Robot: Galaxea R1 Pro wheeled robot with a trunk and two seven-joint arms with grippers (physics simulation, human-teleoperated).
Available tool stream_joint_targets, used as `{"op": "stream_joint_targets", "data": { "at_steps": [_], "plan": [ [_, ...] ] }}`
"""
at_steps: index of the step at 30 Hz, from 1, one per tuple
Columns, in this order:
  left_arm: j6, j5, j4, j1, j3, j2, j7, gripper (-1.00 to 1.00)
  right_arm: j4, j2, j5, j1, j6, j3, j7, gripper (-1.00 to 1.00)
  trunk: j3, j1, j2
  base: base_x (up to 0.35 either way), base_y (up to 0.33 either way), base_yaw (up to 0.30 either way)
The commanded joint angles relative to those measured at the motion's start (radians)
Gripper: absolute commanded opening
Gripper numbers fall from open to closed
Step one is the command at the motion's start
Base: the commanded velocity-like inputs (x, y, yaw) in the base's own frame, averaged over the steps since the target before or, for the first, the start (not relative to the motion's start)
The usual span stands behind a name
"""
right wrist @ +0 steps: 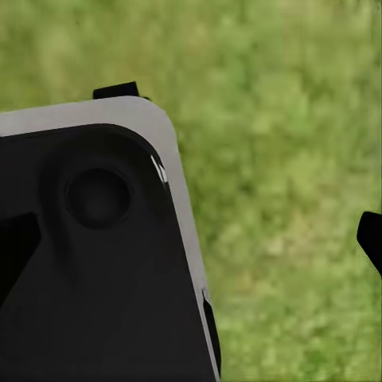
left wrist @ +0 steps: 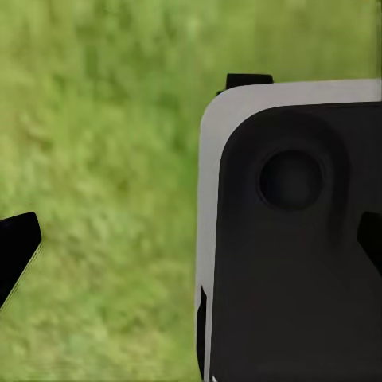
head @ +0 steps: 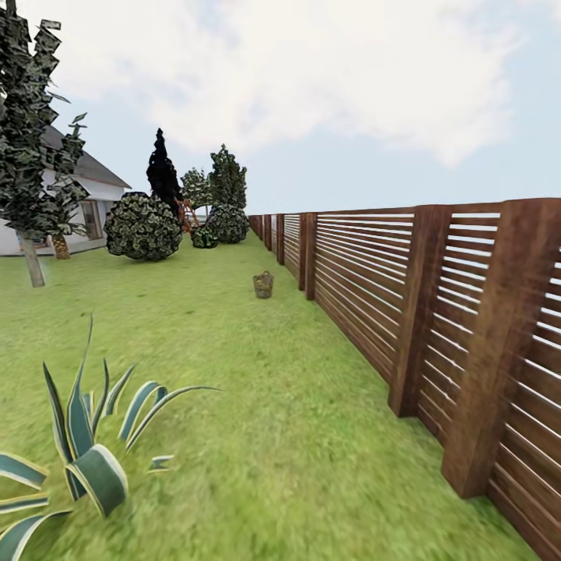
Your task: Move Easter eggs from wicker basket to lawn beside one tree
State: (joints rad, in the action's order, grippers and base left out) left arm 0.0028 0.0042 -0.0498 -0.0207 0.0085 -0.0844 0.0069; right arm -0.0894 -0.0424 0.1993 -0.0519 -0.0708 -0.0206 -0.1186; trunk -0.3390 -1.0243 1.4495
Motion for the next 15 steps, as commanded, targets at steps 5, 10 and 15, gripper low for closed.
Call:
{"op": "stream_joint_targets", "data": {
  "at_steps": [5, 10, 15],
  "plan": [
    [0.000, 0.000, -0.002, -0.001, 0.001, 0.000, 0.001, 1.00, -0.004, 0.000, 0.007, -0.002, -0.007, -0.003, 0.000, 1.00, -0.001, -0.001, 0.001, 0.320, 0.000, 0.000],
    [0.000, 0.000, -0.002, -0.001, 0.001, 0.000, 0.001, 1.00, -0.004, 0.000, 0.007, -0.002, -0.007, -0.002, 0.000, 1.00, -0.001, -0.001, 0.001, 0.320, 0.000, 0.000],
    [0.000, 0.000, -0.002, -0.001, 0.001, 0.000, 0.001, 1.00, -0.004, 0.001, 0.007, -0.002, -0.007, -0.002, 0.000, 1.00, -0.001, -0.001, 0.001, 0.320, 0.000, 0.000]
  ]
}}
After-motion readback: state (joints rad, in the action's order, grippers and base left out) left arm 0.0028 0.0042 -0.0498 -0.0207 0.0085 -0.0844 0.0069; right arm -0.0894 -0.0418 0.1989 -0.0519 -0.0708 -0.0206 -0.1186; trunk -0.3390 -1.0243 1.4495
